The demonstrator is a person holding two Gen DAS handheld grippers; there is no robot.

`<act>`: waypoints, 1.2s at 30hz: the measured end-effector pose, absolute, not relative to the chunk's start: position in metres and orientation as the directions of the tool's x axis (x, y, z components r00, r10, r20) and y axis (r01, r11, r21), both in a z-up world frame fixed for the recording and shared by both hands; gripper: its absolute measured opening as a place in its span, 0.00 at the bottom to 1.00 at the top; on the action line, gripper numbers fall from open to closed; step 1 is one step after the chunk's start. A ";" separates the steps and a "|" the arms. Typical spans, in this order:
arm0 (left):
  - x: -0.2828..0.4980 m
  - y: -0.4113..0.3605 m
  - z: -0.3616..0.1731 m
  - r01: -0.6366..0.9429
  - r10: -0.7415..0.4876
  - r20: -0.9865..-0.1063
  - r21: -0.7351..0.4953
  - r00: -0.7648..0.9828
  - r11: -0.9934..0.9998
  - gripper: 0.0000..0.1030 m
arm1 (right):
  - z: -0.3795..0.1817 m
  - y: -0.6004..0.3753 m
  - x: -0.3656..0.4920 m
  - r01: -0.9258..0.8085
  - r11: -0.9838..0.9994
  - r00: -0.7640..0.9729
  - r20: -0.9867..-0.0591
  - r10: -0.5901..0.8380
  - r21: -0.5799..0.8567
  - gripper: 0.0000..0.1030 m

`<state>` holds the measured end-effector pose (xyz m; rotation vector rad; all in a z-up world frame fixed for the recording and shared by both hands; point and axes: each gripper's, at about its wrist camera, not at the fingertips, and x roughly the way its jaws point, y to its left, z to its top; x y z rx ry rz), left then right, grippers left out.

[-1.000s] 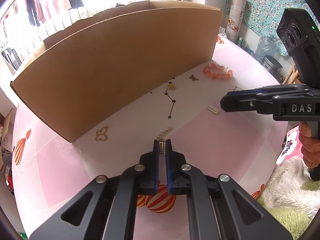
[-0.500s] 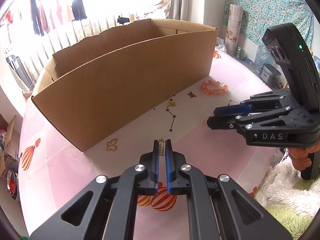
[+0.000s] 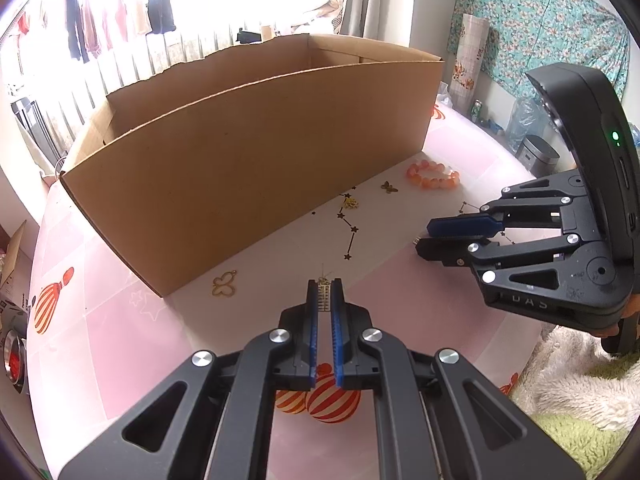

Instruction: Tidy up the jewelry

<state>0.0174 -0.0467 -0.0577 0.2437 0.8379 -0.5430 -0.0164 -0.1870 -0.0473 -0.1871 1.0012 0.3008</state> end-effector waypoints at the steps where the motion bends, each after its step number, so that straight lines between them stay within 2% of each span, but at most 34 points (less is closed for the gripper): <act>1: 0.016 -0.046 -0.057 0.545 -0.359 -0.757 -0.005 0.545 0.838 0.05 | -0.048 -0.187 -0.015 -0.330 0.944 0.500 -0.851 0.161 -0.016 0.09; 3: 0.014 -0.043 -0.055 0.546 -0.361 -0.754 -0.004 0.549 0.838 0.05 | -0.048 -0.185 -0.015 -0.329 0.944 0.497 -0.853 0.158 -0.017 0.04; 14: 0.004 -0.041 -0.046 0.541 -0.361 -0.733 0.011 0.576 0.841 0.06 | -0.046 -0.179 -0.028 -0.317 0.948 0.508 -0.840 0.190 0.022 0.02; 23: 0.000 -0.038 -0.034 0.538 -0.367 -0.708 0.021 0.603 0.843 0.05 | -0.023 -0.191 -0.041 -0.316 0.947 0.551 -0.802 0.230 0.055 0.02; 27: 0.002 -0.033 -0.007 0.547 -0.410 -0.659 0.002 0.631 0.837 0.06 | 0.005 -0.199 -0.037 -0.325 0.943 0.599 -0.756 0.264 0.072 0.02; 33: 0.019 -0.029 0.050 0.581 -0.494 -0.537 -0.009 0.684 0.814 0.06 | 0.069 -0.210 -0.019 -0.377 0.924 0.698 -0.635 0.332 0.068 0.02; 36: 0.044 -0.036 0.063 0.595 -0.524 -0.533 -0.046 0.665 0.802 0.06 | 0.087 -0.209 0.007 -0.411 0.909 0.707 -0.604 0.368 0.072 0.02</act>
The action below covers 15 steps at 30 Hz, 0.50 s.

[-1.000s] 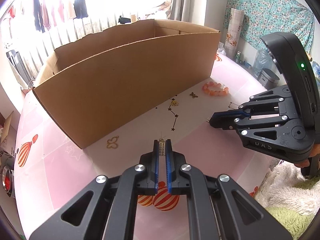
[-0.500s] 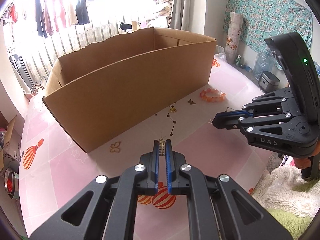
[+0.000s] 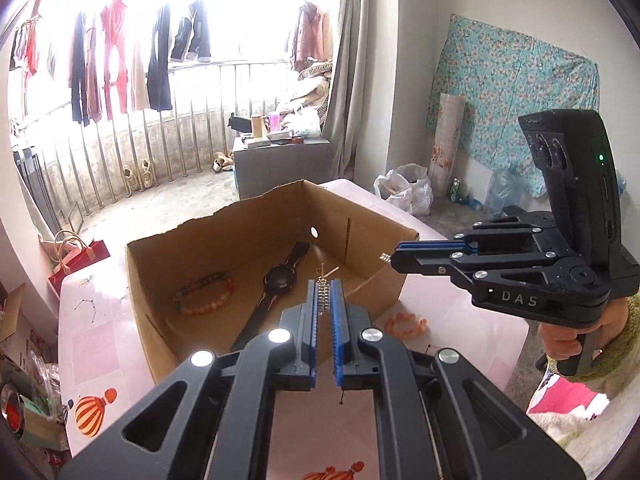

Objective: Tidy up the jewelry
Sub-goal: 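Carry the chain charm and spring charm over the box with both tools, then open both tools to drop the charms into the box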

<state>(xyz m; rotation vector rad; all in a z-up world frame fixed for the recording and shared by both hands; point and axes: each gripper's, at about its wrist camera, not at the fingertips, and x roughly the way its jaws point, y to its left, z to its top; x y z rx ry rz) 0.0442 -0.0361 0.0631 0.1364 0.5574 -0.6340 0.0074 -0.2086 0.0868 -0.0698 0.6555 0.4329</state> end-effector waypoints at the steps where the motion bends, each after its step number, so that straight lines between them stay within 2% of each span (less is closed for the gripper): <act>1: 0.055 -0.040 0.064 0.594 -0.524 -0.539 -0.054 0.659 0.803 0.06 | 0.089 -0.210 0.019 -0.423 0.903 0.700 -0.605 0.379 0.076 0.02; 9: 0.150 -0.068 0.023 0.520 -0.481 -0.757 -0.221 0.441 0.825 0.06 | 0.063 -0.208 0.119 -0.458 0.876 0.518 -0.756 0.401 0.151 0.02; 15: 0.176 -0.071 0.001 0.454 -0.445 -0.825 -0.267 0.349 0.850 0.06 | 0.043 -0.210 0.141 -0.444 0.881 0.446 -0.813 0.373 0.161 0.02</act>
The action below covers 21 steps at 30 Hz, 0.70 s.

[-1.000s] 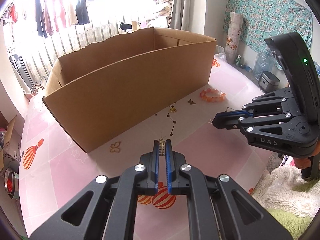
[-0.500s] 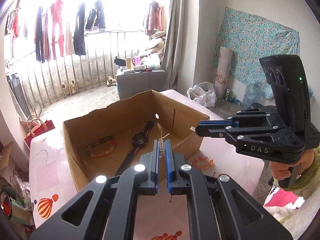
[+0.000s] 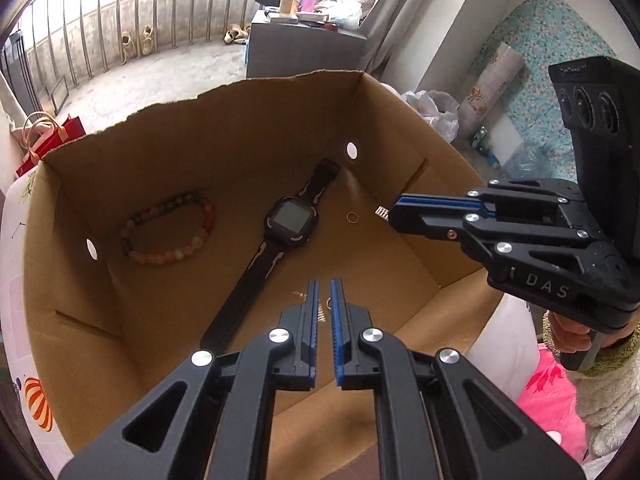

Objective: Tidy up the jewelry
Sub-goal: 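Open both tools to drop the charms into the box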

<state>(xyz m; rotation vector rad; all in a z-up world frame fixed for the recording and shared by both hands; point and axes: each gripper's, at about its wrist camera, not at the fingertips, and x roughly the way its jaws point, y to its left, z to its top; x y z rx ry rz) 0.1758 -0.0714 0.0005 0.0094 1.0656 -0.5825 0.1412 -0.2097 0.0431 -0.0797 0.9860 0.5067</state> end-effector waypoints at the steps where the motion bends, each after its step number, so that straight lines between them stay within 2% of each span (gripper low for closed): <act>1: 0.178 -0.071 -0.001 0.444 -0.444 -0.830 -0.275 0.338 0.853 0.06 | 0.041 -0.210 0.144 -0.445 0.881 0.443 -0.815 0.373 0.162 0.03; 4: 0.184 -0.068 -0.003 0.413 -0.436 -0.838 -0.288 0.328 0.864 0.14 | 0.040 -0.213 0.146 -0.440 0.883 0.447 -0.813 0.373 0.163 0.06; 18: 0.167 -0.041 0.025 0.401 -0.449 -0.763 -0.271 0.465 0.875 0.14 | 0.076 -0.243 0.128 -0.391 0.893 0.543 -0.727 0.420 0.224 0.09; 21: 0.148 -0.027 0.038 0.408 -0.455 -0.723 -0.257 0.520 0.876 0.15 | 0.090 -0.252 0.105 -0.393 0.887 0.579 -0.683 0.444 0.243 0.16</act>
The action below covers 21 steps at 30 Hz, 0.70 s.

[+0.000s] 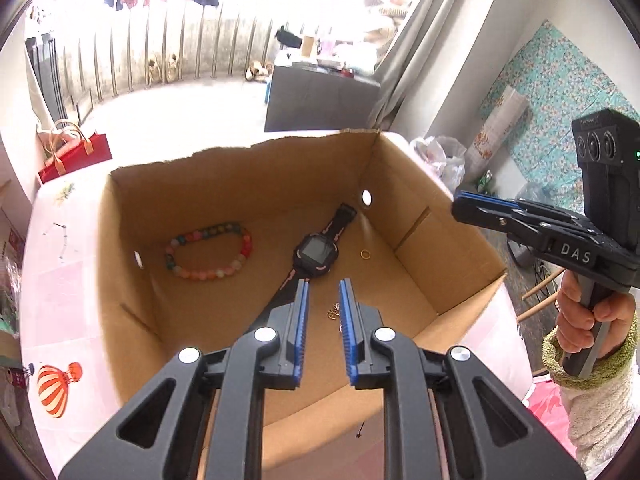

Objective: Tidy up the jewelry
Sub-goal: 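Open both tools to drop the charms into the box, then withdraw both tools from the box toward the table, then close the left tool on a small gold charm while the right tool grasps another gold charm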

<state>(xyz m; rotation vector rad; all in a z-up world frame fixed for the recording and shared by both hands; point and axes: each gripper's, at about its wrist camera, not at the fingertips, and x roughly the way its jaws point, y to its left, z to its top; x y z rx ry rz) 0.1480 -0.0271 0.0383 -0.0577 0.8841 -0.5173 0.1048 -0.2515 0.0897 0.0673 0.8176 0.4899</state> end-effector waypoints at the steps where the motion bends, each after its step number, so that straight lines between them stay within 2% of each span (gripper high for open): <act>1: 0.140 -0.020 0.042 0.409 -0.458 -0.707 -0.255 0.540 0.876 0.15 | 0.094 -0.255 0.095 -0.398 0.881 0.590 -0.665 0.459 0.255 0.18; 3: 0.129 -0.008 0.051 0.405 -0.458 -0.678 -0.250 0.575 0.879 0.22 | 0.099 -0.260 0.074 -0.408 0.872 0.609 -0.632 0.480 0.270 0.24; 7: 0.096 0.020 0.054 0.386 -0.430 -0.640 -0.218 0.637 0.896 0.26 | 0.097 -0.265 0.034 -0.420 0.856 0.619 -0.596 0.512 0.300 0.32; 9: 0.078 0.028 0.052 0.374 -0.402 -0.637 -0.187 0.658 0.909 0.29 | 0.088 -0.266 0.016 -0.417 0.850 0.606 -0.598 0.524 0.322 0.39; 10: 0.070 0.032 0.050 0.368 -0.392 -0.637 -0.179 0.663 0.912 0.30 | 0.082 -0.264 0.008 -0.412 0.850 0.596 -0.609 0.523 0.327 0.41; 12: 0.056 0.039 0.040 0.360 -0.389 -0.647 -0.185 0.656 0.914 0.34 | 0.065 -0.257 -0.006 -0.405 0.854 0.565 -0.645 0.515 0.327 0.51; 14: 0.049 0.040 0.026 0.346 -0.384 -0.669 -0.198 0.636 0.917 0.34 | 0.045 -0.245 -0.015 -0.388 0.864 0.531 -0.688 0.494 0.320 0.55; 18: 0.043 0.026 -0.012 0.324 -0.329 -0.733 -0.156 0.595 0.933 0.34 | 0.001 -0.221 -0.025 -0.327 0.899 0.467 -0.778 0.421 0.290 0.55; 21: 0.044 0.008 -0.034 0.331 -0.273 -0.758 -0.080 0.592 0.940 0.34 | -0.020 -0.206 -0.028 -0.304 0.921 0.446 -0.818 0.364 0.245 0.55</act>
